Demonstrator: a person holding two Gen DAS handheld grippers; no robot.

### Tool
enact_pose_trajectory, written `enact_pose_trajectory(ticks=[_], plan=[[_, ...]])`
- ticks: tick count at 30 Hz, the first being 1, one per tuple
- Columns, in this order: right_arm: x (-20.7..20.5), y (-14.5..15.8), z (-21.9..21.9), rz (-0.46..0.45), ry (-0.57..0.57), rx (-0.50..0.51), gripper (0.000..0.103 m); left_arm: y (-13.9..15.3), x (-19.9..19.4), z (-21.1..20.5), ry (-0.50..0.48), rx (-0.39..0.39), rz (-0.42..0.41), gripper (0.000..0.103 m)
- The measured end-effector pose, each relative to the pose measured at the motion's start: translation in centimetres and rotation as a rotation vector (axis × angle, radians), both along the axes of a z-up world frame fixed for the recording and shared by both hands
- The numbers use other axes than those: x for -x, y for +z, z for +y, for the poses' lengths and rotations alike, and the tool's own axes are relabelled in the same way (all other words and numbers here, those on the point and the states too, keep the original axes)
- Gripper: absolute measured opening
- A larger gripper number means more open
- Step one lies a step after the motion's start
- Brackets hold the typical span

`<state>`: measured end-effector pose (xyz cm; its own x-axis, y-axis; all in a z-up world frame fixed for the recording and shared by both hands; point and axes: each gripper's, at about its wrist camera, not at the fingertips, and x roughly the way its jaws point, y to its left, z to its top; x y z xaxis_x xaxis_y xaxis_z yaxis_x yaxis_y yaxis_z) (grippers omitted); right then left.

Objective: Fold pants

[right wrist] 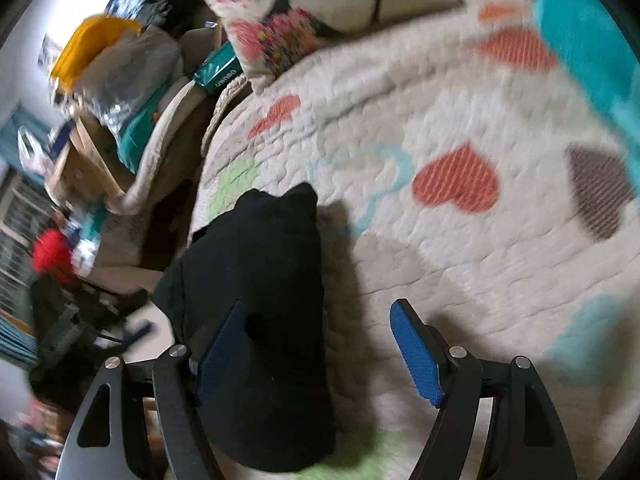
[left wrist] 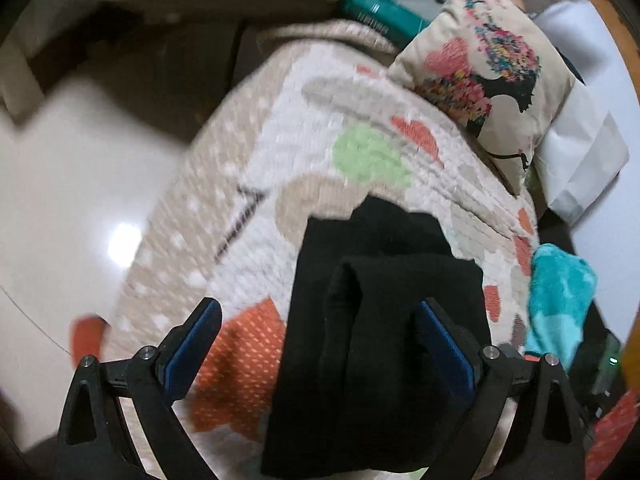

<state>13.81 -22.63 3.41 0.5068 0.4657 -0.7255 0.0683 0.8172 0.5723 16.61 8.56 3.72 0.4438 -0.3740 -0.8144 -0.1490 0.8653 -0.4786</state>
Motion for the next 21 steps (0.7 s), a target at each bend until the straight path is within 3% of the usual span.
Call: enact_pose_trajectory(ticks=[6, 11, 13, 14, 15, 18, 21], plan=[[-2.3, -2.1, 0.7, 0.023, 0.039, -0.149, 0.08, -2.3, -0.8, -1.4, -0.053, 0.079, 0.024, 0.097], [-3.6, -2.7, 1.9, 0.021, 0.078, -0.187, 0.08, -2.2, -0.8, -3.3, -0.099, 0.042, -0.007, 0.097], [-3.9, -2.7, 2.1, 0.015, 0.093, -0.189, 0.076, -1.9, -0.6, -4.3, -0.135, 0.035, -0.016, 0.081], [-3.9, -2.7, 2.4, 0.012, 0.104, -0.193, 0.066, -1.6, -0.5, -4.7, -0.145, 0.017, -0.019, 0.073], [-3.9, -2.6, 2.7, 0.012, 0.111, -0.193, 0.063, -1.3, -0.5, -4.8, -0.159, 0.02, -0.027, 0.057], [-3.8, -2.0, 3.2, -0.006, 0.12, -0.162, 0.053, -0.6, -0.4, -4.9, -0.173, 0.032, -0.037, 0.046], [-3.7, -0.8, 4.1, -0.032, 0.135, -0.111, 0.046, -0.2, -0.5, -4.8, -0.171, 0.045, -0.037, 0.044]])
